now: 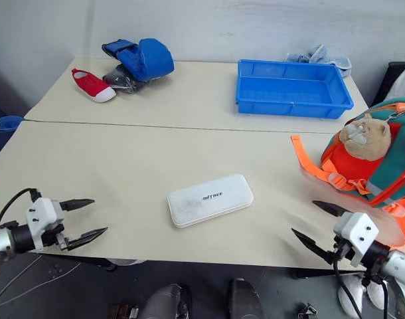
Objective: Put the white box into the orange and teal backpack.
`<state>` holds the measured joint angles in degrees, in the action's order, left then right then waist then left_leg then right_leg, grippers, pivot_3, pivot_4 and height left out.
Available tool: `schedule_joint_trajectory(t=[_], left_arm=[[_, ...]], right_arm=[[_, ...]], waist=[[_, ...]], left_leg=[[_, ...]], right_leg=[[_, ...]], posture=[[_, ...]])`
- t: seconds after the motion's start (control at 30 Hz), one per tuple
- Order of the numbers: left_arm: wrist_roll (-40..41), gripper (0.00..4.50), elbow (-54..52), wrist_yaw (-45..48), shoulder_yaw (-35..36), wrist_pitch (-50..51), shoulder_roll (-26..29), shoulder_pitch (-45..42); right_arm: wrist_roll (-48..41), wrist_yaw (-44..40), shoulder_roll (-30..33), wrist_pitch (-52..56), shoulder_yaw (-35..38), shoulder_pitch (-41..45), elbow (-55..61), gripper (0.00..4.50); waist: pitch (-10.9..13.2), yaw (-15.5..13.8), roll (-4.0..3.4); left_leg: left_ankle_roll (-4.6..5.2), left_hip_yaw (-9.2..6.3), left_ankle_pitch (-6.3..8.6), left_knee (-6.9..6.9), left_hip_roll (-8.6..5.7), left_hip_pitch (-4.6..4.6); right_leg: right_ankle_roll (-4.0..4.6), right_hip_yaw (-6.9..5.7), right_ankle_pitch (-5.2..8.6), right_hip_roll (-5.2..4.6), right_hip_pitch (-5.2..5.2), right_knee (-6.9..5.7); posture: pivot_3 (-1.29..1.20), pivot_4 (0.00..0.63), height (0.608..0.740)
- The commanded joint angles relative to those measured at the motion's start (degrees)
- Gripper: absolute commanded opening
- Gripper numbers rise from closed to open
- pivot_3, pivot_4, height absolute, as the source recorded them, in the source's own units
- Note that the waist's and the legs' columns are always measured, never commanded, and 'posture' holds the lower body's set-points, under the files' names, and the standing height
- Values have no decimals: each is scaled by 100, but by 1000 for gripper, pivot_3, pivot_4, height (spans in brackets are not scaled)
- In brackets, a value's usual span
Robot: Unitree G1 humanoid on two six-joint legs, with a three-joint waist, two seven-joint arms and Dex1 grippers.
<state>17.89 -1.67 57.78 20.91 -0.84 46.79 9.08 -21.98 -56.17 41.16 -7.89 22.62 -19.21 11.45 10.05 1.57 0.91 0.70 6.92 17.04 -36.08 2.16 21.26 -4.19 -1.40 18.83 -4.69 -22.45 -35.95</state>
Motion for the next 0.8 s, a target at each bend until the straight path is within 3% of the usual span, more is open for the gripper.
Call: schedule_joint_trajectory(t=[0.03,0.17,0.27,0.3,0.4,0.53,0.73,0.8], left_arm=[[142,4442,-223,97,-1,292,164,-19],[443,4442,-360,262,-27,665,164,-50],[829,4442,-749,145,-1,1231,71,-128],[922,4270,-908,35,8,1390,13,-157],[795,3586,-1419,-63,-294,1545,-2,-170],[-120,2367,-1580,-674,-1012,1329,-188,-374],[-224,441,-1728,-920,-1612,1373,-694,-624],[-240,26,-1707,-1022,-1714,1471,-817,-820]], right_arm=[[-73,-28,67,-57,86,83,72,4500],[-36,-156,147,45,-55,269,-44,4500],[-92,184,234,887,-385,768,346,4500],[-21,252,289,1096,-487,878,453,4319],[185,433,357,1635,-935,1334,585,3570],[719,609,302,1838,-1661,2075,311,2207],[1264,674,71,1388,-2256,2898,-570,83],[1400,713,-75,1241,-2409,3175,-892,0]], waist=[[0,8,0],[1,30,-1],[1,47,0],[1,40,-2],[1,16,-3],[1,7,-5],[1,5,-2],[1,5,-1]], left_leg=[[3,0,-2,1,0,0],[2,2,-2,1,3,0],[4,3,-4,-10,3,-3],[5,2,-5,-12,4,-2],[-1,-1,-8,-10,4,-2],[-11,2,-14,-10,1,0],[-12,8,-15,-22,0,8],[-12,9,-15,-32,1,10]], right_leg=[[1,0,1,1,-1,0],[3,-1,2,8,-3,-1],[2,0,1,7,0,-10],[2,0,1,6,-1,-15],[3,0,2,5,-3,-16],[2,0,2,8,-3,-11],[-2,0,-1,13,-4,-10],[-4,0,-2,15,-3,-15]], posture=[[0,150,740],[0,150,740],[0,150,740],[0,150,740],[0,150,740],[0,150,740],[0,150,740],[0,150,740]])
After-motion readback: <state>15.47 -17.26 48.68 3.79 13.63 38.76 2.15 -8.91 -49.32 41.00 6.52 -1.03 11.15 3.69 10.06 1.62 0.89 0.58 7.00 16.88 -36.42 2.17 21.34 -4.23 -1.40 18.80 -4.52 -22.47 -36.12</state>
